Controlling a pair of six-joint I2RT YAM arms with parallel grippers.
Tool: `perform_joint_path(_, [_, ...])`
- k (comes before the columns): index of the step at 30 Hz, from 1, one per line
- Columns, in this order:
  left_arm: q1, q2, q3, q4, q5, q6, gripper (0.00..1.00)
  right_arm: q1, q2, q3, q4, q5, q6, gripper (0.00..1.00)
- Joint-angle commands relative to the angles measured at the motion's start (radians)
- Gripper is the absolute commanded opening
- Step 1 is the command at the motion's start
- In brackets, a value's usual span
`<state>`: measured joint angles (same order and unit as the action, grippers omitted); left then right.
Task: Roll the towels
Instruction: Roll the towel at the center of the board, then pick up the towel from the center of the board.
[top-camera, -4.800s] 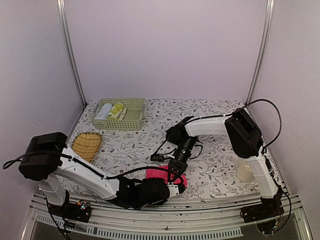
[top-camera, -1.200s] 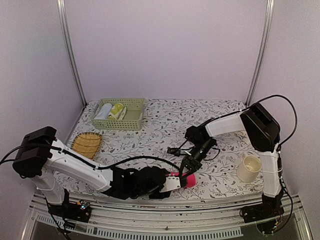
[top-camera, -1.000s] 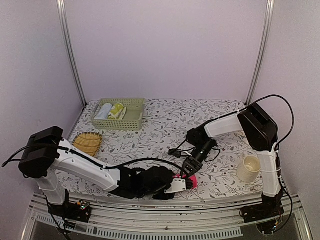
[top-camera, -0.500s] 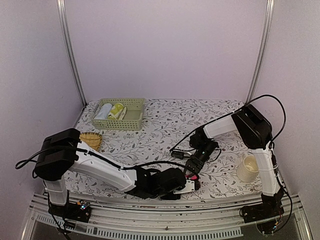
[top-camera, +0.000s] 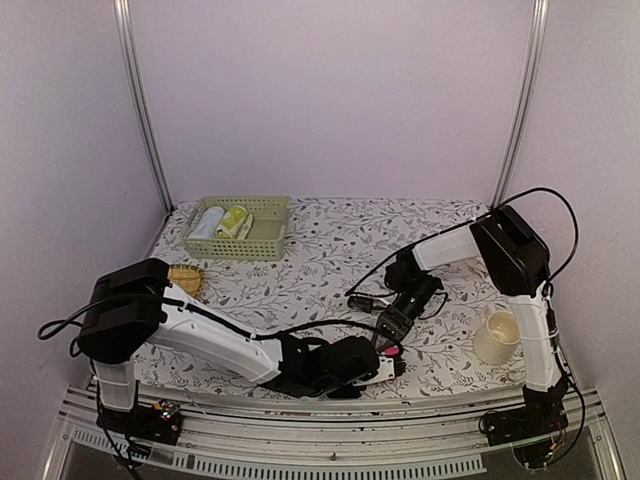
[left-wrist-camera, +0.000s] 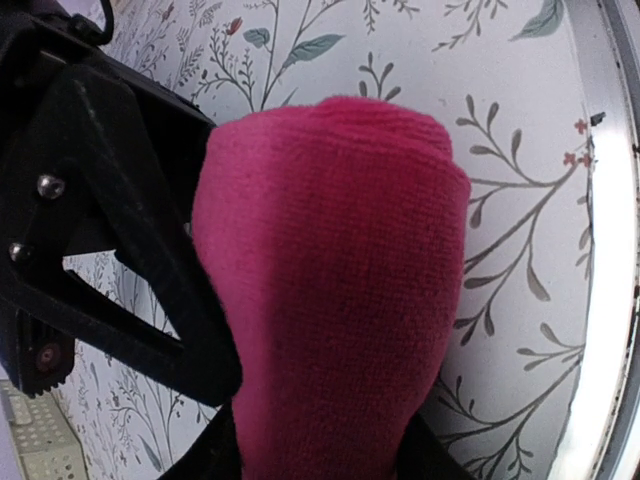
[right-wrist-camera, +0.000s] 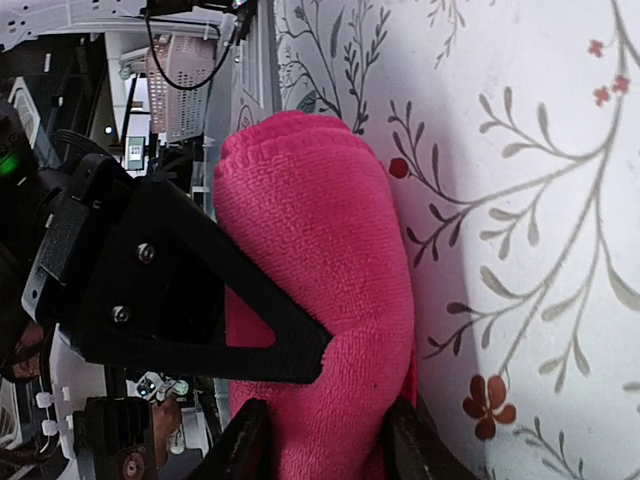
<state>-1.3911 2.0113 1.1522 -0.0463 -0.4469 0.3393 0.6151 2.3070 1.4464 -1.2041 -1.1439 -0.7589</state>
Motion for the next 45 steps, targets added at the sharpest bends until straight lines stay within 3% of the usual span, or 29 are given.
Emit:
perform_joint_path(1, [0.018, 0.065, -0.017, -0.143, 0.119, -0.053, 0.36, -0.056, -0.128, 0.003, 0.001, 0.101, -0.009, 0.46])
perform_joint_path(7, [0.054, 0.034, -0.032, -0.168, 0.177, -0.083, 0.23, -0.128, -0.311, 0.005, 0.015, 0.154, 0.019, 0.48])
perform_joint_path(16, [0.161, 0.039, 0.012, -0.254, 0.374, -0.171, 0.12, -0.151, -0.661, -0.216, 0.314, 0.298, 0.099, 0.48])
perform_joint_path(23, [0.236, 0.03, 0.052, -0.289, 0.522, -0.214, 0.07, -0.149, -0.836, -0.392, 0.497, 0.391, 0.079, 0.46])
perform_joint_path(31, [0.275, 0.015, 0.066, -0.289, 0.547, -0.236, 0.0, -0.15, -0.849, -0.425, 0.536, 0.428, 0.107, 0.45])
perform_joint_path(39, [0.337, -0.063, 0.058, -0.282, 0.588, -0.27, 0.0, -0.152, -0.91, -0.428, 0.551, 0.427, 0.138, 0.45])
perform_joint_path(45, [0.422, -0.137, 0.044, -0.251, 0.685, -0.313, 0.0, -0.165, -1.01, -0.482, 0.668, 0.495, 0.198, 0.45])
